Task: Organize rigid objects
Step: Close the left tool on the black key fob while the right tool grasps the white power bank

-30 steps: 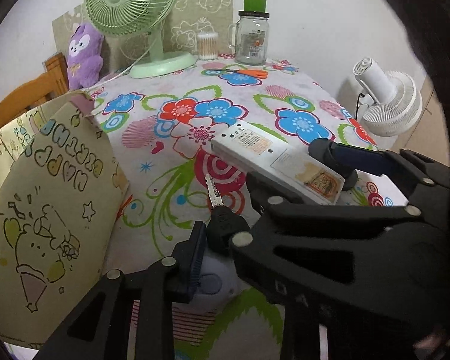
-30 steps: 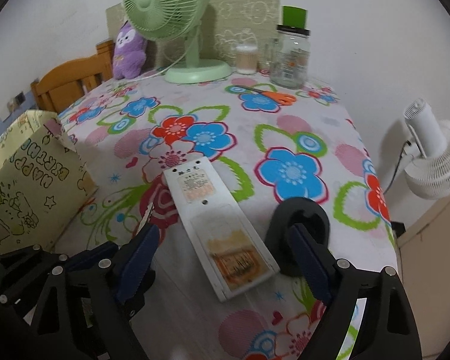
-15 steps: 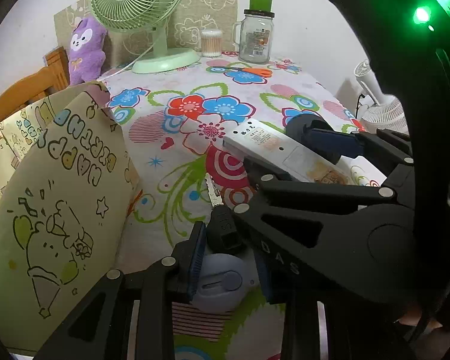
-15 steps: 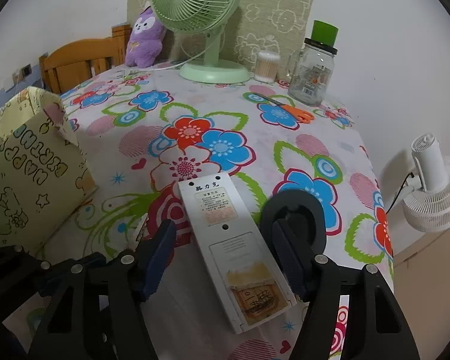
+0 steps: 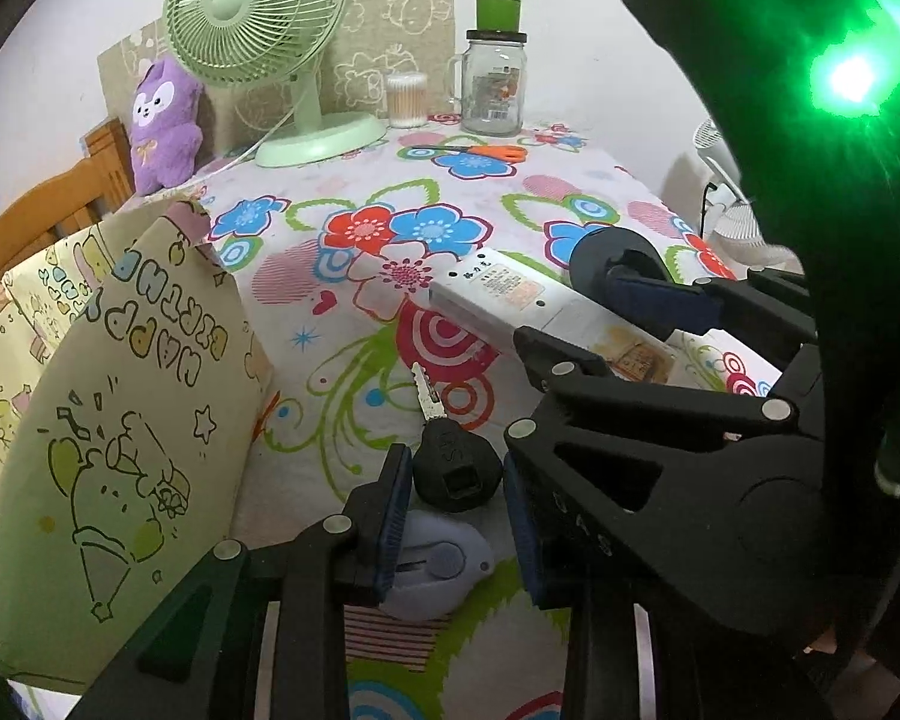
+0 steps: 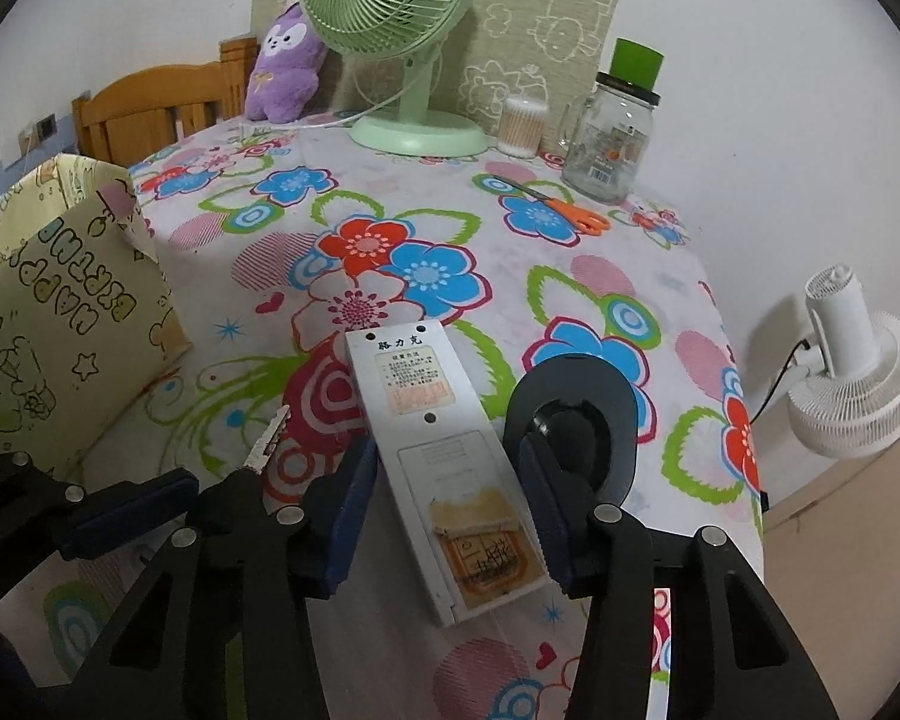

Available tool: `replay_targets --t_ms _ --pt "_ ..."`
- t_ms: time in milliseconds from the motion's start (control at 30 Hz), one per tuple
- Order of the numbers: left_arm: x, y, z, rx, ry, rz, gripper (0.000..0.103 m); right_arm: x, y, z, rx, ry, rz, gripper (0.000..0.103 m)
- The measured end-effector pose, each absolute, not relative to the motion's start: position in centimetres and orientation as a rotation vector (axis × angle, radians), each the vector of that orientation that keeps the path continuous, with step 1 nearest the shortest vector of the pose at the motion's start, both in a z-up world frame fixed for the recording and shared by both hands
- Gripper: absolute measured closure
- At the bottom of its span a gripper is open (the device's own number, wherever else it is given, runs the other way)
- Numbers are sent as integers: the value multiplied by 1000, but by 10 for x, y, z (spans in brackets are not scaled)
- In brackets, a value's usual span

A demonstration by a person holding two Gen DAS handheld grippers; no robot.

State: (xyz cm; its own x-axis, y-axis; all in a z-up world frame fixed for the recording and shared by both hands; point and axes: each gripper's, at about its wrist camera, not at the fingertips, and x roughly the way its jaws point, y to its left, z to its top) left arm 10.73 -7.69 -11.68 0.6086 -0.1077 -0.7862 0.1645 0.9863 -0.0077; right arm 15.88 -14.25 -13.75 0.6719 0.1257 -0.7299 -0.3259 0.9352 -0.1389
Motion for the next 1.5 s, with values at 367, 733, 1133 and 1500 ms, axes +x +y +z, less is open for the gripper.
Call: replay_targets --t_ms 367,733,1133,1500 --pt "104 -81 -118 76 904 -190 71 151 -151 -137 -253 810 163 39" --pt "108 -76 -123 49 937 -189 71 150 -152 -140 -227 847 181 36" --pt "126 -65 -124 -2 976 -170 70 176 -129 -138 -280 802 392 37" --pt "132 -73 -124 48 984 -155 70 182 -142 -148 -272 887 345 49"
